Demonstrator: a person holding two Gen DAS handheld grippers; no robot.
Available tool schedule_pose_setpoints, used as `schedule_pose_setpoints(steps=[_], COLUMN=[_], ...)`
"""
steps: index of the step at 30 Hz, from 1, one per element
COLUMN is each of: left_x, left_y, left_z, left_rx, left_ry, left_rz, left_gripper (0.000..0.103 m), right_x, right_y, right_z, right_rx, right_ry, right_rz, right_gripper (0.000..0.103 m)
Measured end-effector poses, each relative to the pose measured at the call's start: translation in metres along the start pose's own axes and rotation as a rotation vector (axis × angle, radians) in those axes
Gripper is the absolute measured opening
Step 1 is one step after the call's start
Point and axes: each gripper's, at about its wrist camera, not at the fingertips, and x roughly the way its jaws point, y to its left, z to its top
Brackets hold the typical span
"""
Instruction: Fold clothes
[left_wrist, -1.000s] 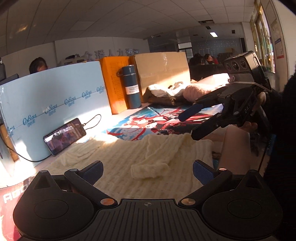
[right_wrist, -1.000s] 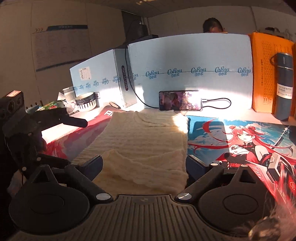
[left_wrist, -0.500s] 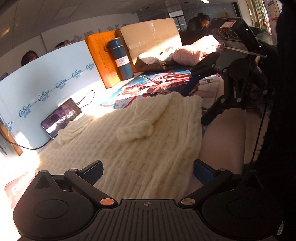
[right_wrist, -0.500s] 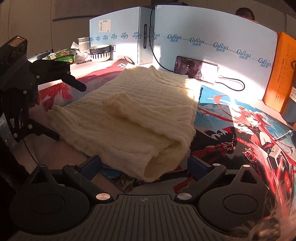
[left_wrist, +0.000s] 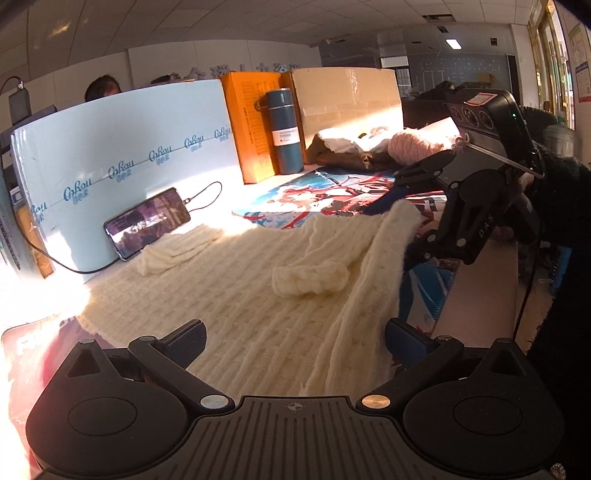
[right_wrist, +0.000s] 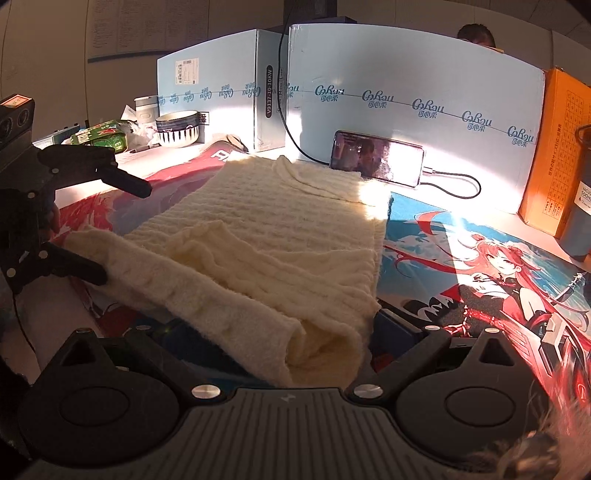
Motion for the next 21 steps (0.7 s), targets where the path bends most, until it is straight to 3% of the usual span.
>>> schedule_pose_setpoints(steps=[3, 10, 13, 15, 16, 19, 21], left_x=[0.004, 0.014, 0.007, 0.006, 0.007, 0.005, 0.004], left_y=[-0.003, 0.002, 0.005, 0.006, 0.005, 0.001, -0.004], left_z=[-0.002, -0.004, -0.004, -0.005, -0.005, -0.006, -0.007], left_rx=[0.005, -0.003, -0.005, 0.001, 0.009, 0.032, 0.046], left_ry=[0.011, 0.028, 0.004, 0.01, 0.015, 0.018, 0.026], left_rz=[-0.021, 0.028, 0.018, -0.001, -0.01, -0.063, -0.09], left_gripper=[0.103, 0.102, 0.09, 0.078, 0.066, 0.038, 0.031], right_x=[0.005, 0.007, 0.001, -0.004, -0.007, -0.013, -0.015], right_y=[-0.005, -0.005, 0.0, 0.005, 0.008, 0.015, 0.018], right_z=[0.008, 0.011, 0.008, 0.005, 0.004, -0.001, -0.004], right_rx=[0.043, 0.02, -0.027, -0.062, -0.081, -0.141, -0.163], right_ry=[-0.038, -0.044, -0.065, -0.08, -0.089, -0.084, -0.048], right_rz=[-0.002, 0.013, -0.003, 0.008, 0.018, 0.05, 0.079], right_gripper=[0.101, 0.097, 0.091, 0.088, 0.086, 0.059, 0.036])
